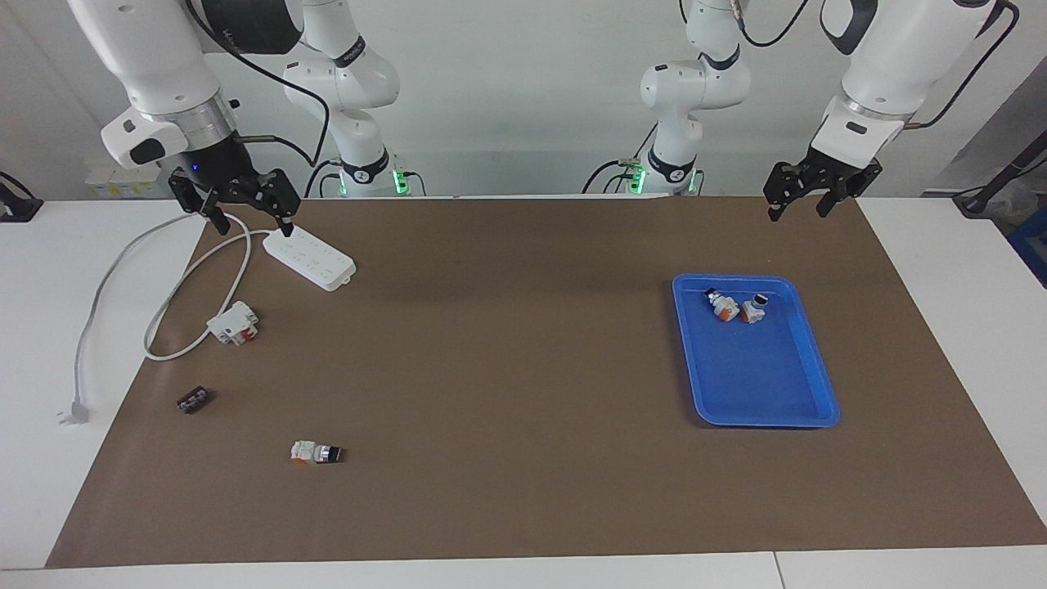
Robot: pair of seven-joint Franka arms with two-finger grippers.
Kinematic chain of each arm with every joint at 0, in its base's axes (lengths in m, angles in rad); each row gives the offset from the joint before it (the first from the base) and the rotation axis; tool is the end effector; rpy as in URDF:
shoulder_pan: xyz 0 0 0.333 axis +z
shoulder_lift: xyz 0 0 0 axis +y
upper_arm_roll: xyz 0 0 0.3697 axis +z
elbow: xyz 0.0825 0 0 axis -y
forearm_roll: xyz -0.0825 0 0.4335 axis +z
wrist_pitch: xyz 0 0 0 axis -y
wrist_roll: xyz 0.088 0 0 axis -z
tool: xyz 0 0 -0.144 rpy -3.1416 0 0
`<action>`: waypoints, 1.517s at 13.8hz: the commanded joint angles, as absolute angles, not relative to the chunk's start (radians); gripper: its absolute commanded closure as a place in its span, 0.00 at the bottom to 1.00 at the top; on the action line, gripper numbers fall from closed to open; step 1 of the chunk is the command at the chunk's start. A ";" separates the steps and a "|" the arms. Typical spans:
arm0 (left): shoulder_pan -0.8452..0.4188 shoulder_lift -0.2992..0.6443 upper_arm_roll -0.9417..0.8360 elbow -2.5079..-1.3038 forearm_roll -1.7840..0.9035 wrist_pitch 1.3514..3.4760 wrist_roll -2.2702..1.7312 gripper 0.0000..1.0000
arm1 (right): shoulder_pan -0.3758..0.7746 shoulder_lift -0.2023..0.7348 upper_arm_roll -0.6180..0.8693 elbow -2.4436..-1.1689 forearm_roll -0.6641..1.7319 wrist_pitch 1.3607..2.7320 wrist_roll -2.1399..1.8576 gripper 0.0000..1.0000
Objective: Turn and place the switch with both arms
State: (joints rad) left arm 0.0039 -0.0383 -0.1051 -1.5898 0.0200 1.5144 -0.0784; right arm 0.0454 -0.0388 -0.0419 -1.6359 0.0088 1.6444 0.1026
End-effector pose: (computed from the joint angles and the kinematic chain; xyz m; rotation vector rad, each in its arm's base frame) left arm 0.5800 -0.0571 0.6492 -3.1137 0.0341 0.0545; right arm 0.5983 0.0028 0.6370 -3.1240 0.1556 -0.0730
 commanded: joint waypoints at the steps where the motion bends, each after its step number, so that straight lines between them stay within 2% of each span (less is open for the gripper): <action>1: -0.006 -0.029 -0.100 -1.572 0.031 1.505 0.009 0.09 | 0.037 -0.021 -0.020 -1.621 -0.031 1.624 0.159 0.00; 2: -0.005 -0.029 -0.098 -1.572 0.028 1.515 0.047 0.01 | 0.020 -0.025 0.001 -1.632 -0.035 1.623 0.185 0.00; 4: -0.008 -0.031 -0.100 -1.580 0.028 1.564 0.061 0.00 | 0.000 -0.025 0.021 -1.631 -0.034 1.621 0.180 0.00; 9: -0.006 -0.031 -0.100 -1.595 0.028 1.627 0.057 0.00 | 0.009 -0.021 0.021 -1.626 -0.018 1.620 0.176 0.00; 13: -0.008 -0.071 -0.100 -1.684 0.026 1.703 0.057 0.01 | 0.008 -0.028 0.021 -1.637 -0.017 1.609 0.050 0.00; 21: -0.006 -0.071 -0.100 -1.684 0.026 1.700 0.052 0.01 | 0.000 -0.035 0.015 -1.640 -0.015 1.591 0.011 0.00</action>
